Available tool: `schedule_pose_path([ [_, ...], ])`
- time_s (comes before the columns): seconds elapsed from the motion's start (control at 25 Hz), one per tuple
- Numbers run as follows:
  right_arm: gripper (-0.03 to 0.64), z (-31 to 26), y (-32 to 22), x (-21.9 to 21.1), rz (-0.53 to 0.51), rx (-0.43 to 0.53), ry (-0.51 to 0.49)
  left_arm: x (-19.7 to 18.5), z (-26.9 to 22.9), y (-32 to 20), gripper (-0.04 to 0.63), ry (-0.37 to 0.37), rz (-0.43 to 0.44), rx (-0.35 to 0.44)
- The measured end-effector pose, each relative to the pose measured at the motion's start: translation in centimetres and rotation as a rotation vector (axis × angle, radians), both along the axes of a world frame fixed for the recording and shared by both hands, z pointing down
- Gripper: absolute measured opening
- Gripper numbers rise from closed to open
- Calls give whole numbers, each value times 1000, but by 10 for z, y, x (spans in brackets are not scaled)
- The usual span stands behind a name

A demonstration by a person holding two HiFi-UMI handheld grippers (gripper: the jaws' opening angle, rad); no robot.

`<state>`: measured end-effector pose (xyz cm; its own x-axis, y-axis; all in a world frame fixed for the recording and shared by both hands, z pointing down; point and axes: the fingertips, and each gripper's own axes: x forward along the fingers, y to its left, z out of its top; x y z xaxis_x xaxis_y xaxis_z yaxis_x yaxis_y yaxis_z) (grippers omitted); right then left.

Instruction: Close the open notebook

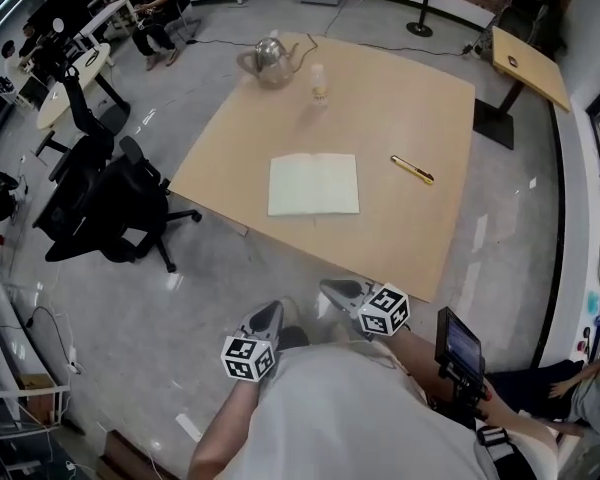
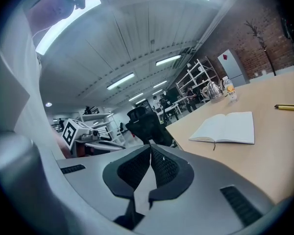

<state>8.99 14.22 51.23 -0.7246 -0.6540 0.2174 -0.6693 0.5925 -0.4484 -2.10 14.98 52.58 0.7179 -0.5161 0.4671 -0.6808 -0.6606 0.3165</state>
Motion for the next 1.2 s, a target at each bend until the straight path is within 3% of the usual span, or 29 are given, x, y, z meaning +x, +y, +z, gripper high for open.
schedule_pose_path([
  [0.64, 18, 10, -94, 2, 175, -57, 89, 18, 17, -130, 17, 72, 205, -21],
  [1.04, 18, 11, -151, -14, 273, -75, 143, -2, 15, -201, 17, 76, 318, -16],
  [1.2, 18, 23, -187, -31, 240, -67, 175, -21, 17, -231, 17, 49, 317, 21],
])
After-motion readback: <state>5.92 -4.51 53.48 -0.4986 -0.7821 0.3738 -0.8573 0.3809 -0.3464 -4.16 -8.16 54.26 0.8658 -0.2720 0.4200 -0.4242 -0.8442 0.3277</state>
